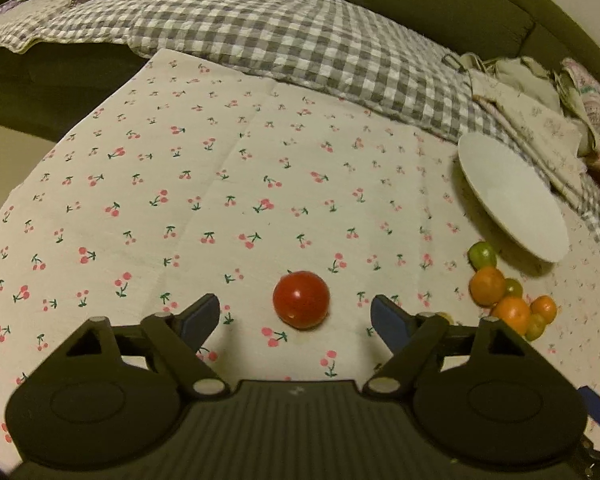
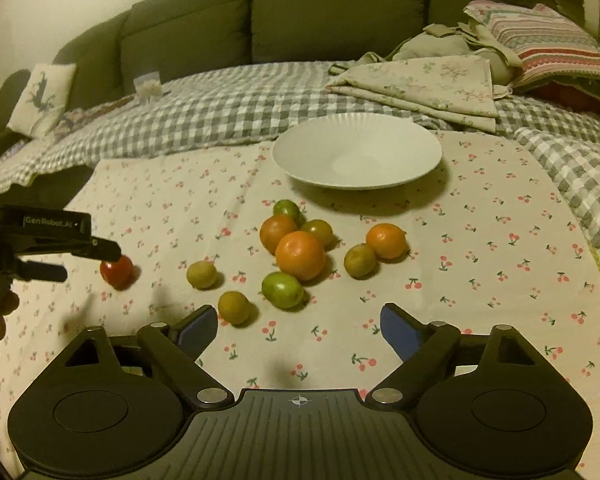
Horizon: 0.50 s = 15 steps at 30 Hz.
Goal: Organize fruits
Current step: 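Move the left tool toward the red tomato, then grasp the red tomato with the left tool while the right tool grasps a yellow fruit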
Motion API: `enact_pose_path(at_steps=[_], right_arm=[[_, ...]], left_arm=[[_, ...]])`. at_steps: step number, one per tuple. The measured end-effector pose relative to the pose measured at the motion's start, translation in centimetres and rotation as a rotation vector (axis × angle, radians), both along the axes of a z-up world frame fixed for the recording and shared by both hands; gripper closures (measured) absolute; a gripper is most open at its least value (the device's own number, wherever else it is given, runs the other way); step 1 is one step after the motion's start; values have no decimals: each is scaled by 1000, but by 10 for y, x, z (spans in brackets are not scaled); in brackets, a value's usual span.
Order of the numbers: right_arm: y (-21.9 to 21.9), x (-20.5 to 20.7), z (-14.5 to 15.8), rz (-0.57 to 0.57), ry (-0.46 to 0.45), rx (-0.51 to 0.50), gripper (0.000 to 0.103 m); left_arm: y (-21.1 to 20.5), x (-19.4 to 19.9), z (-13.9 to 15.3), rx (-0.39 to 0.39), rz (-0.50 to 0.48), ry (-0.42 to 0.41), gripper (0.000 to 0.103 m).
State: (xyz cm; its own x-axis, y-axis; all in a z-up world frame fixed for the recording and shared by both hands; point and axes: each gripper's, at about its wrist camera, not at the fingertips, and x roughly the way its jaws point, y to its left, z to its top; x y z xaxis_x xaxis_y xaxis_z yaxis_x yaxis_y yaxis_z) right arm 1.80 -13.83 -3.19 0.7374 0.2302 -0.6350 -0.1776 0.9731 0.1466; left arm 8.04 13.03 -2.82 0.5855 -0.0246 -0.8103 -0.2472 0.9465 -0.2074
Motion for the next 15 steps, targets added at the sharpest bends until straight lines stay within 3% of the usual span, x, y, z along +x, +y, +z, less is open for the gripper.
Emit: enact_pose_path(at_steps=[9, 15], right_arm=[[19, 3, -11, 45, -28, -23, 20], [34, 8, -24, 81, -28, -35, 33]], left_arm=[[-11, 11, -23, 46, -21, 42, 37], [-20, 14, -26, 98, -48, 34, 51]])
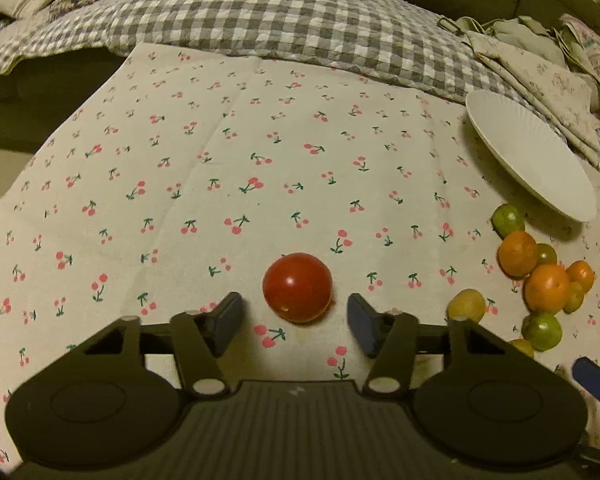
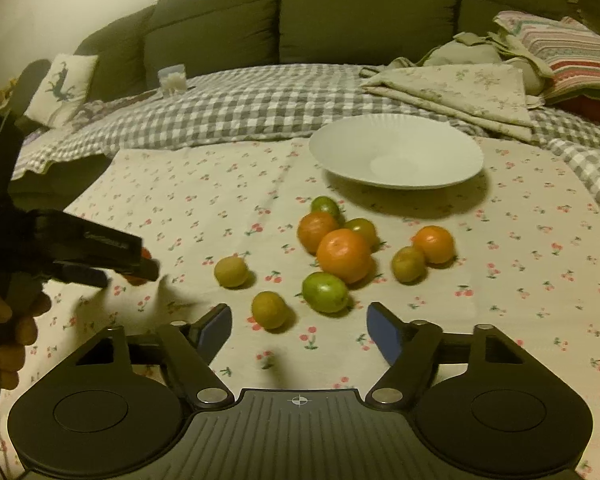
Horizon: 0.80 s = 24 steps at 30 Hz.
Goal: Organize fruits
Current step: 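Grasp the red tomato with the left tool while the right tool grasps a yellow fruit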
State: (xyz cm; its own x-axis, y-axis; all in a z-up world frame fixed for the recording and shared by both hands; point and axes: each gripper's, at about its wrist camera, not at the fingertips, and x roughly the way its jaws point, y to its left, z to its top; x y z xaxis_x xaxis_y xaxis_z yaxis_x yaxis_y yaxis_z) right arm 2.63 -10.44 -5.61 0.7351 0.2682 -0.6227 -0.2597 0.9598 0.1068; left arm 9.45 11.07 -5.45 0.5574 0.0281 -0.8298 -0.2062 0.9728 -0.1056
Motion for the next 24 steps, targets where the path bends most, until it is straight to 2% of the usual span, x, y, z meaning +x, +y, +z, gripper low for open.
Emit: enact_pose_path(at_steps=[6, 12, 15, 18, 24], right_arm=[[14, 7, -13, 26, 5, -27, 46], [26, 14, -19, 43, -11, -49, 57], [31, 18, -21, 48, -30, -69, 64], [31, 22, -26, 48, -24, -77, 78], [32, 16, -18, 64, -53, -85, 80]], left_arm=[[4, 2, 0, 1, 12, -11, 62], [0, 3, -2, 14, -4, -21, 66], [-1, 4, -2, 15, -8, -26, 68], [0, 3, -2, 9, -3, -31, 69], [-5, -1, 5, -26, -39, -51, 70]])
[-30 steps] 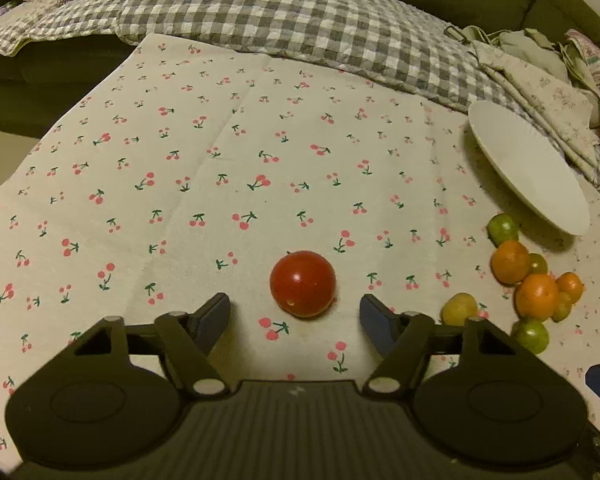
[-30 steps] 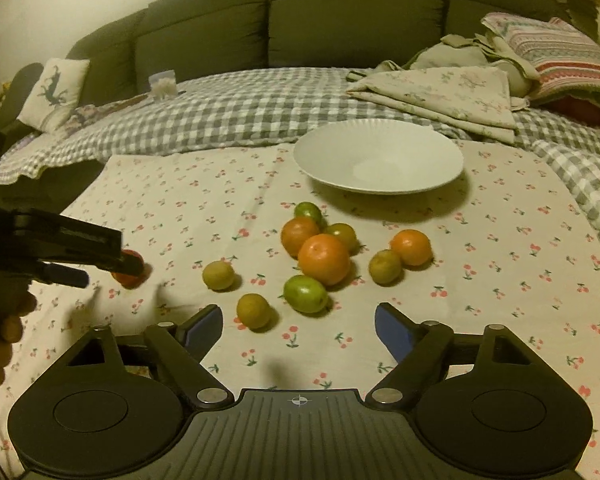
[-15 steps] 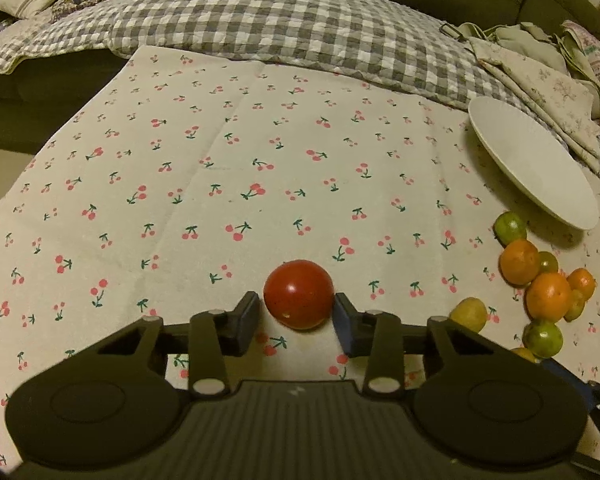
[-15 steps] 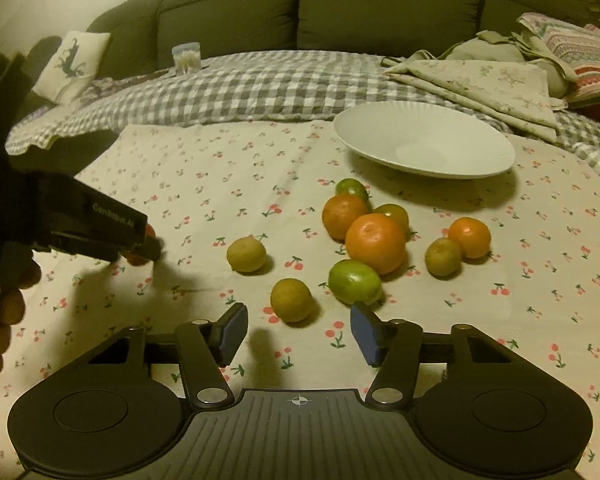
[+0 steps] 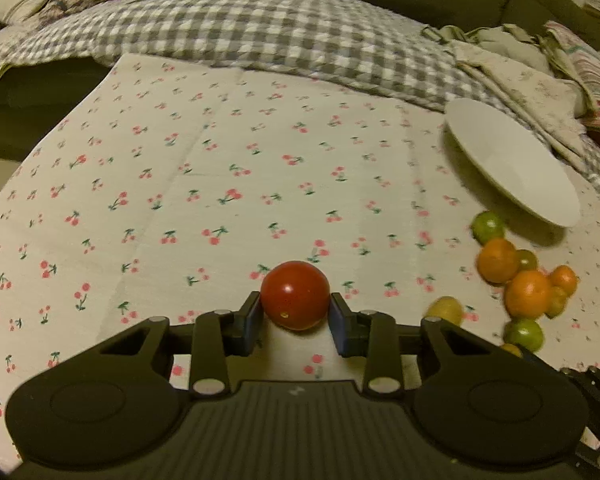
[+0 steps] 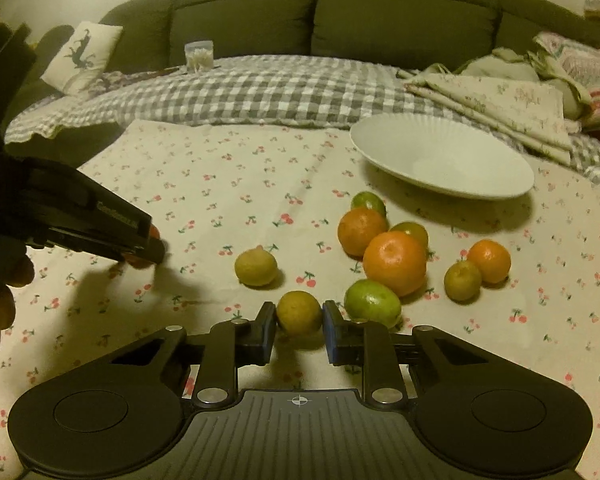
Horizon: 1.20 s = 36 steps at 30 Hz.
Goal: Organize fruits
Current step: 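Grasp the red tomato with the left tool while the right tool grasps a yellow fruit, then carry both fruits to the white plate and release them there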
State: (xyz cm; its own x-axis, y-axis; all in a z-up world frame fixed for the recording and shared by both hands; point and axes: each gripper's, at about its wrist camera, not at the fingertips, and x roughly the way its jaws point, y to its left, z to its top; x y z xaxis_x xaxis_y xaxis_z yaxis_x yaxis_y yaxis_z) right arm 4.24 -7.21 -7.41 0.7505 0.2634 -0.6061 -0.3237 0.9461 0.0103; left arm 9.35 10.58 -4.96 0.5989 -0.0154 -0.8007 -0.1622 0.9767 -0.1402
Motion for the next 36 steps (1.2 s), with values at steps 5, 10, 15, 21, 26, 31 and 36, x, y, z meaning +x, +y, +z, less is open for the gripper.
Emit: enact_pose_path(at_steps=[5, 10, 15, 21, 26, 31, 36], right_arm=[[-3, -1, 8, -5, 18, 25, 80], [-11, -2, 19, -16, 38, 56, 80], [-26, 4, 29, -53, 65, 80, 80], [-42, 10, 48, -61, 62, 48, 80], [-63, 23, 61, -76, 71, 46, 80], [-84, 35, 77, -78, 59, 40, 80], [-104, 57, 84, -94, 55, 44, 80]], left_arm=[[-7, -2, 7, -8, -30, -14, 70], [-14, -5, 15, 0, -52, -36, 70], [-25, -5, 22, 36, -76, -55, 70], [-41, -2, 35, 58, -111, -84, 70], [-63, 4, 38, 77, -156, -101, 69], [-80, 12, 41, 96, -180, -123, 69], [-95, 28, 41, 141, -220, -156, 69]])
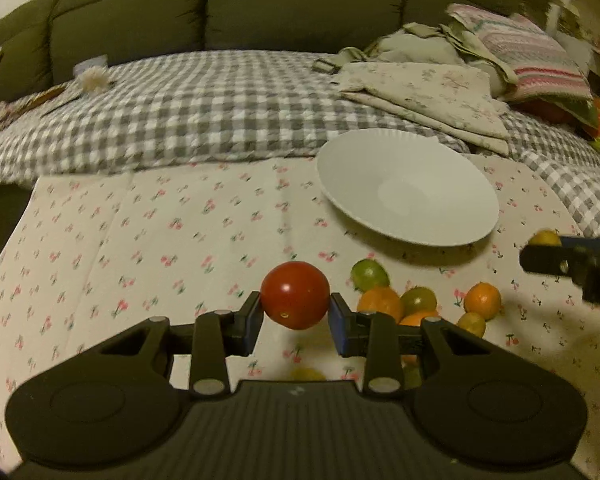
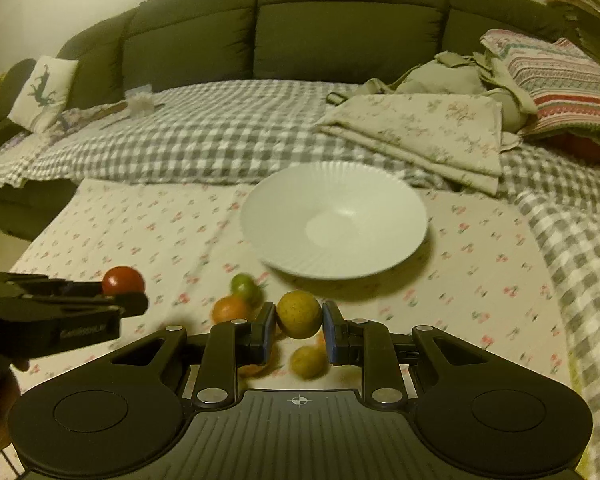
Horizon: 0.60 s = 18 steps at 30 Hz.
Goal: Organize fruits
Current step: 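Carry both fruits to the white plate and release them there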
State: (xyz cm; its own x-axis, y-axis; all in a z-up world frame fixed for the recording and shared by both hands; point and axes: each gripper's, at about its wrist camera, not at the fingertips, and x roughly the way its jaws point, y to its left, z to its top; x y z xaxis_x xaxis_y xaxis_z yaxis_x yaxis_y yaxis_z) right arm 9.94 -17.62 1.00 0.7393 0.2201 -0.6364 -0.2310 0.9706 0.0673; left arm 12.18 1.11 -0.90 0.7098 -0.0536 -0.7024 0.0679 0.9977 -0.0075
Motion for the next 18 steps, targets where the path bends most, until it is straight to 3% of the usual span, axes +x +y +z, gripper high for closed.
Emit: enact_pose_path(at_steps=[11, 18], right_arm=[[-27, 58, -15, -32, 30, 69, 80], [-21, 82, -26, -16, 19, 39, 80]], left_arm=[[-36, 49, 2, 73, -143, -116, 69], [-53, 77, -12, 45, -211, -110, 69]])
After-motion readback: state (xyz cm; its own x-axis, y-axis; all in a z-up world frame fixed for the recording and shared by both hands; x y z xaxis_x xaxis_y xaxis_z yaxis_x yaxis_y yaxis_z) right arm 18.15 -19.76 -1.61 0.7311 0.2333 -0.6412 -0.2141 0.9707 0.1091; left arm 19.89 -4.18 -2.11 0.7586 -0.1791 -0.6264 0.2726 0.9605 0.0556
